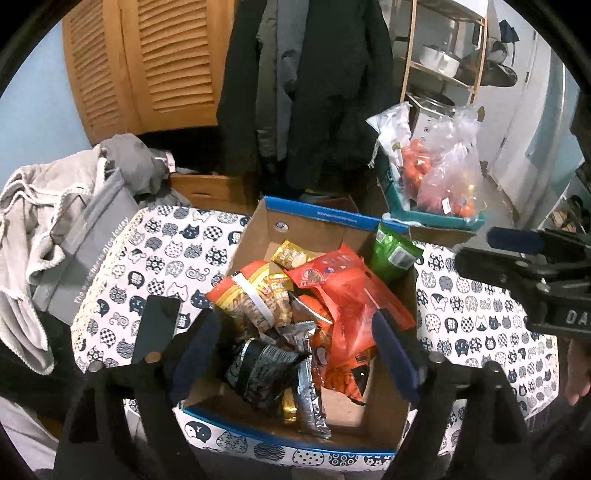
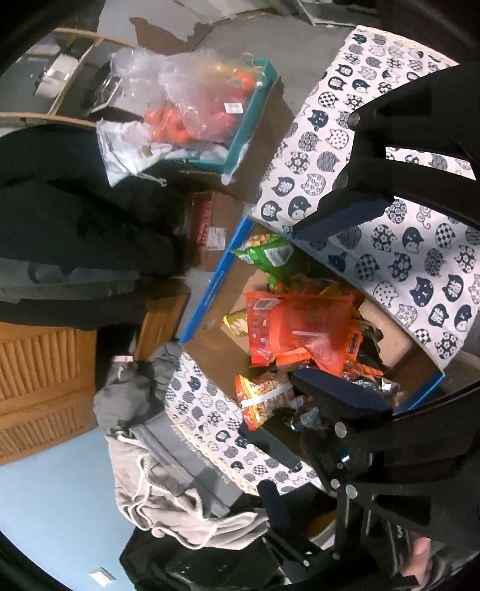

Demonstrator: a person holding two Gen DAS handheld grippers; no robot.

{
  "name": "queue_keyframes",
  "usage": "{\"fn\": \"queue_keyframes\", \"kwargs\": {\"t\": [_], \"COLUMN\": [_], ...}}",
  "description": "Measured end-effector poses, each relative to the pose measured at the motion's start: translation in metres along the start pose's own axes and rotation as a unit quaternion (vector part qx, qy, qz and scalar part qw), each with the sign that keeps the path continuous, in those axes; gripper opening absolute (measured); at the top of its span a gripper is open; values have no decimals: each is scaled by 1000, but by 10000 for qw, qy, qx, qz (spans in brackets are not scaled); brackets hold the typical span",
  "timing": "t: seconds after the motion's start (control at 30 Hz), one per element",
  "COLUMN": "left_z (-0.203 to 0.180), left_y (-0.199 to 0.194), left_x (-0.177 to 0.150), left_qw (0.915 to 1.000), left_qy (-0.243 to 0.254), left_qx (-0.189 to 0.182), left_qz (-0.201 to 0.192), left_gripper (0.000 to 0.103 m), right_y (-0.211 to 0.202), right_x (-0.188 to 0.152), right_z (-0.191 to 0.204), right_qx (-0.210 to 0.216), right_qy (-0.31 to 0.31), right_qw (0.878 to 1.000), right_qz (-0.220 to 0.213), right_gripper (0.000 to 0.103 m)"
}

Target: Organize snacks

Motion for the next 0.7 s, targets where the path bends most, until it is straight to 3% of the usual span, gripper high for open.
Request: {"fn": "queue_keyframes", "kwargs": {"t": [0.27,0.7], "left_z": [-7,-28], "left_y": [-13,-22], "left_x": [5,10], "left_qw": [9998,9997], "left_qy": [55,165], "left_qx": [100,-60], "left_qz": [-162,-186], "left_gripper": [87,88], "right_y": [-25,-37], "right_x": [-13,-39], "right_z": [-11,-21], "right_qx": [-129,-200], "right_qy": [9,-154], "right_qw": [9996,9991], "right_qz": [-255,-354], "right_gripper": [72,72]}}
Point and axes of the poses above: each gripper's, at about its wrist camera, not at the fingertips, and y roughly the way its jaws point, z to its left, x to its top, the point moved 1 cm from there along y, roughly the way its jaws point, and after that the axes turned 2 degrees about y, right-handed, at the moved point
